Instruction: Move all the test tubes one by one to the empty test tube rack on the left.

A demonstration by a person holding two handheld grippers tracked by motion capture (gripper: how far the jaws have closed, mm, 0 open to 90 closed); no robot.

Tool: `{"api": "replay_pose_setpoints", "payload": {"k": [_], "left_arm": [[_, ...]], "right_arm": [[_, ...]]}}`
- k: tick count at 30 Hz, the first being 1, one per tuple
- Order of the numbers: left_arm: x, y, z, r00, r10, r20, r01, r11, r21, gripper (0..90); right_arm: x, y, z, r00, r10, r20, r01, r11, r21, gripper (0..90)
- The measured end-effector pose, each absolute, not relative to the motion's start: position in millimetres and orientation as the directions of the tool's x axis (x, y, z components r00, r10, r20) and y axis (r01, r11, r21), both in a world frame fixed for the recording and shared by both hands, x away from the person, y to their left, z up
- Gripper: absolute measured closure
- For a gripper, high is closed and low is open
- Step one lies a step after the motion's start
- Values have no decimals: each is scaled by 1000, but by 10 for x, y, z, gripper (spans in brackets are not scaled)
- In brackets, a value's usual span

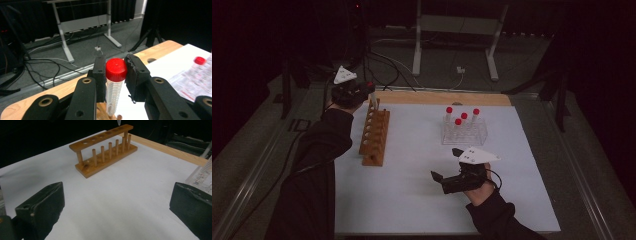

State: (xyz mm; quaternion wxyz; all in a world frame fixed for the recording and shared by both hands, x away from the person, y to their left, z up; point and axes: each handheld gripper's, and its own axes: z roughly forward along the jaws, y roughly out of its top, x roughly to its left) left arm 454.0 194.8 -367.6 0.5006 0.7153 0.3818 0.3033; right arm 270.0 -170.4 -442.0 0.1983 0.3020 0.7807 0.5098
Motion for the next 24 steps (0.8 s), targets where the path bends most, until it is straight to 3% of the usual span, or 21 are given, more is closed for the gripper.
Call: {"api": "replay_pose_setpoints", "payload": {"k": [12, 24], "left_arm": [[4794, 1961, -3885, 454, 890, 40, 280, -185, 942, 721], [4820, 2011, -4162, 440, 898, 13, 325, -173, 930, 720]], "right_arm": [[2704, -1721, -4429, -742, 670, 5, 275, 297, 914, 0], [2705, -1734, -4428, -741, 672, 6, 275, 294, 915, 0]]}}
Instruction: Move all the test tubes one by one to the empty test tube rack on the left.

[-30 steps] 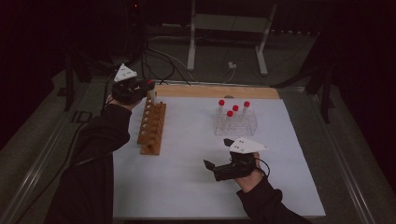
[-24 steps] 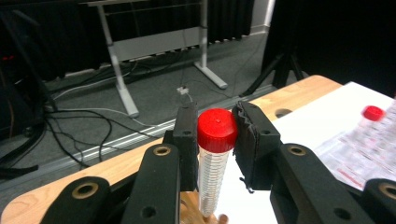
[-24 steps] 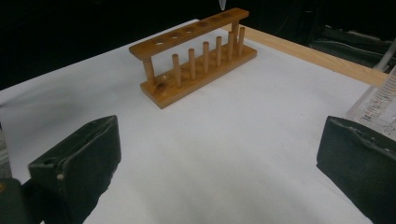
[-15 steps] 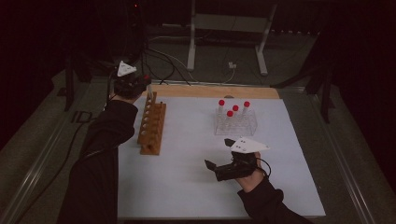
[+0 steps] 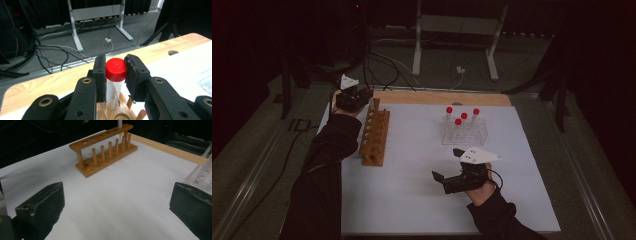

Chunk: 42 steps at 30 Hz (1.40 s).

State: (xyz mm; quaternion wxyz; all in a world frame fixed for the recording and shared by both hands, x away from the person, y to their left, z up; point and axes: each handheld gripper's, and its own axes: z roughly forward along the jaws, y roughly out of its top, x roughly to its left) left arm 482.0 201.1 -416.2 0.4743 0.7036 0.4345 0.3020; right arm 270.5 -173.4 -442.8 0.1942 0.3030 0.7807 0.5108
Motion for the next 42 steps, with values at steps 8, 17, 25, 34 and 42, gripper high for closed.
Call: {"api": "replay_pose_setpoints", "payload": {"k": [8, 17, 25, 34, 42], "left_arm": [[4816, 1990, -4319, 441, 897, 10, 341, -178, 923, 720], [4831, 1966, -4400, 440, 898, 31, 358, -207, 910, 719], [4851, 1954, -4409, 440, 897, 39, 379, -225, 898, 717], [4794, 1992, -4350, 442, 897, 9, 378, -196, 905, 604], [4598, 2045, -4172, 490, 871, -24, 355, -175, 918, 333]], "right_arm": [[2704, -1733, -4429, -741, 672, 10, 279, 294, 914, 0], [2706, -1730, -4430, -743, 669, 13, 280, 293, 914, 0], [2707, -1733, -4427, -744, 668, 16, 281, 292, 914, 0], [2709, -1755, -4400, -740, 672, 17, 273, 276, 921, 0], [2730, -1777, -4355, -739, 674, 13, 263, 270, 926, 0]]}}
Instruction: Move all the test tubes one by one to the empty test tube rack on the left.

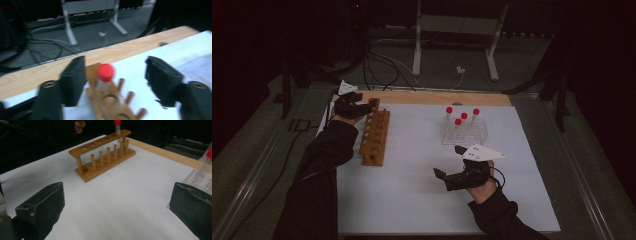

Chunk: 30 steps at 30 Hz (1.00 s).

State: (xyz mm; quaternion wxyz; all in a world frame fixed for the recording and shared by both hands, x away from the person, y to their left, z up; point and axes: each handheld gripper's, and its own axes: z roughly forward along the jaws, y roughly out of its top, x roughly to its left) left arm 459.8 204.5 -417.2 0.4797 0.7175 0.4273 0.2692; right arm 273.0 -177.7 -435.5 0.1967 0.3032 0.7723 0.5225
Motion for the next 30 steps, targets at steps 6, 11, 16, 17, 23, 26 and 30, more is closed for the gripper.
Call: {"api": "replay_pose_setpoints", "payload": {"k": [6, 11, 16, 17, 23, 26, 30], "left_arm": [[4353, 2036, -4089, 568, 821, -61, 361, -182, 915, 83], [4107, 2060, -4093, 635, 767, -96, 348, -174, 921, 9], [3851, 2050, -4140, 680, 727, -95, 334, -192, 923, 6], [3799, 2043, -4151, 687, 721, -90, 328, -198, 924, 6], [3462, 1999, -4262, 728, 683, -60, 287, -224, 932, 6], [3303, 1966, -4345, 746, 665, -49, 273, -238, 932, 6], [3131, 1934, -4448, 765, 643, -37, 259, -254, 932, 6]], "right_arm": [[2807, -1880, -4282, -731, 682, 21, 254, 243, 936, 0], [2916, -2002, -4203, -709, 705, 36, 269, 222, 937, 0], [3065, -2137, -4170, -678, 735, 31, 271, 211, 939, 0], [3097, -2156, -4172, -668, 743, 25, 276, 216, 936, 0], [3289, -2269, -4251, -615, 788, 19, 306, 216, 927, 0], [3376, -2317, -4321, -588, 809, 10, 316, 218, 923, 31], [3488, -2337, -4425, -559, 829, 7, 344, 225, 912, 59]]}}
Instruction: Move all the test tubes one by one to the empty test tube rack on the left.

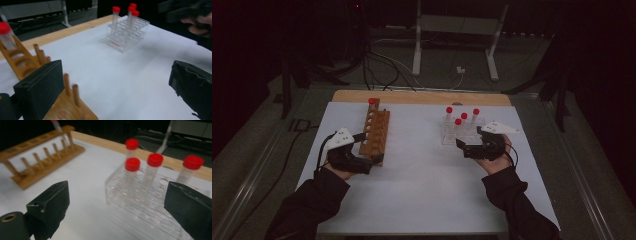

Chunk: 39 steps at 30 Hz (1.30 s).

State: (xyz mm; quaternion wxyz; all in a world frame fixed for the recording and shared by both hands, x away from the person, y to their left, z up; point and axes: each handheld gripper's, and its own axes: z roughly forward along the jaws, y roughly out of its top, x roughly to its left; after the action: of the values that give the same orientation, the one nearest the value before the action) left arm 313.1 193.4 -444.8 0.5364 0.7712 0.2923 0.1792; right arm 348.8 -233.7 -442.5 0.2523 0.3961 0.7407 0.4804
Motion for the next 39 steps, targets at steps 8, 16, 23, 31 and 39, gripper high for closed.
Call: {"api": "replay_pose_setpoints", "payload": {"k": [8, 16, 23, 31, 39], "left_arm": [[2958, 1944, -4587, 775, 630, -47, 251, -239, 938, 6], [2922, 1963, -4610, 778, 626, -43, 244, -239, 940, 6], [2922, 1967, -4620, 781, 623, -41, 247, -247, 937, 6], [2930, 1965, -4634, 783, 621, -45, 251, -249, 935, 6], [2938, 1963, -4644, 788, 614, -49, 258, -255, 932, 6]], "right_arm": [[3651, -2296, -4586, -537, 844, 10, 379, 231, 896, 189], [3809, -2208, -4659, -513, 859, 12, 396, 225, 890, 410], [3933, -2172, -4701, -495, 869, 11, 426, 232, 874, 550], [4030, -2151, -4734, -495, 869, 7, 437, 242, 866, 643], [4094, -2115, -4749, -492, 871, 9, 446, 242, 862, 701]]}}
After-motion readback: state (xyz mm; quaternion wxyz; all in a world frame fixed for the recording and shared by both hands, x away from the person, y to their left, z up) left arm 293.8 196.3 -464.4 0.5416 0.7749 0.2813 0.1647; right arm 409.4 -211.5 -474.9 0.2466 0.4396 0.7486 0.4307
